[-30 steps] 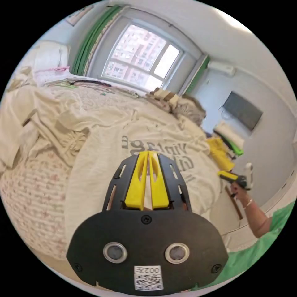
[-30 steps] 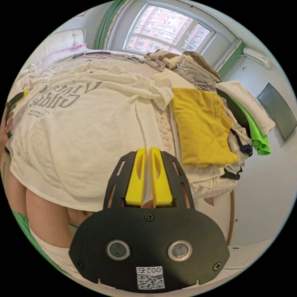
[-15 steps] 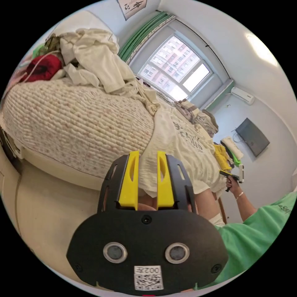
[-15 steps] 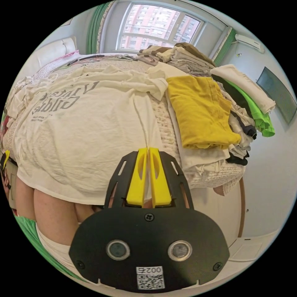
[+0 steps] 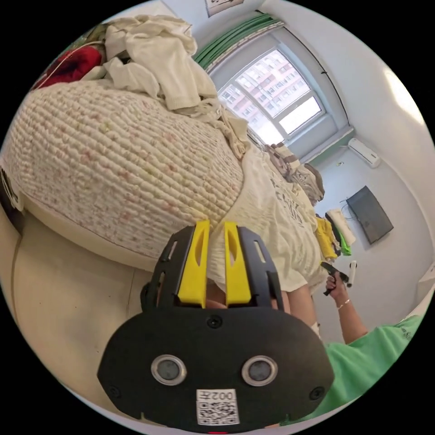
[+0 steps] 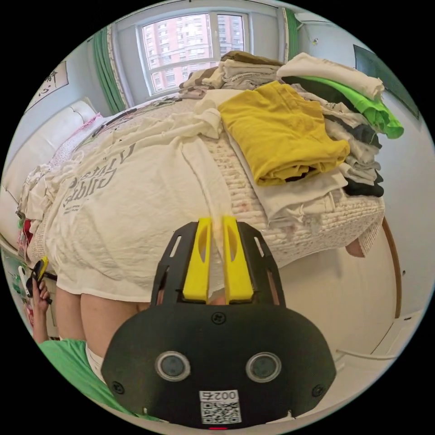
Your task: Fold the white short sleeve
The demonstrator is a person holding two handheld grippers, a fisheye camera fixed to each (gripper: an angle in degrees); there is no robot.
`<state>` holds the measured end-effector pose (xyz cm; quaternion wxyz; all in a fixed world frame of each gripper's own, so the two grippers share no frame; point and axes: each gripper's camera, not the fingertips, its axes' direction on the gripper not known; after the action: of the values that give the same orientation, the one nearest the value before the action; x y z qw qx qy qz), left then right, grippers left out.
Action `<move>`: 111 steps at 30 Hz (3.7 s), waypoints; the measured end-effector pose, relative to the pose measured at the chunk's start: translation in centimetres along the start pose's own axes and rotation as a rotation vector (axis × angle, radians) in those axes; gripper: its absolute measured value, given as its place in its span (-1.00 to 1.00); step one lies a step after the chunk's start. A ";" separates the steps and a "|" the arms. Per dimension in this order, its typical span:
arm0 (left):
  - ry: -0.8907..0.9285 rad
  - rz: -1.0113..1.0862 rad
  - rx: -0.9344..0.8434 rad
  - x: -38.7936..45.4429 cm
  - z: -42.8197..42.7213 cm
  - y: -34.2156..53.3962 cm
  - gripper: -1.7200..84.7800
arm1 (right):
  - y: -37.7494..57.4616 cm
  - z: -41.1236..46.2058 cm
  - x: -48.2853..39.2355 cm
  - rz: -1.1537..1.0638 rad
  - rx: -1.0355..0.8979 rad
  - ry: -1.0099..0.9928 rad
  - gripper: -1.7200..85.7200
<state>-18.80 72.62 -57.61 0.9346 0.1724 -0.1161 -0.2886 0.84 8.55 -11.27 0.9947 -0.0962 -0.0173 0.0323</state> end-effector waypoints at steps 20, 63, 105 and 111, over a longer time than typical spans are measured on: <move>0.234 0.219 0.240 12.4 -15.0 -2.2 -0.98 | -1.4 -12.4 6.5 0.225 0.232 -0.278 -0.98; -0.310 0.812 -0.481 45.9 40.9 -27.0 -0.96 | -39.7 20.2 -13.4 -0.159 -0.018 -0.029 -0.94; -0.175 0.064 -0.461 41.1 19.2 -41.8 -0.91 | -43.6 21.9 -9.5 0.187 -0.391 0.107 -0.72; -0.166 -0.052 -0.382 40.7 17.7 -40.8 -0.88 | -43.4 22.8 -8.1 0.185 -0.405 0.110 -0.69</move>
<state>-11.91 12.93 -52.48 0.9297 -0.0294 -0.1314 -0.3428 -5.50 -30.19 19.26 0.9473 -0.2968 0.0396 0.1142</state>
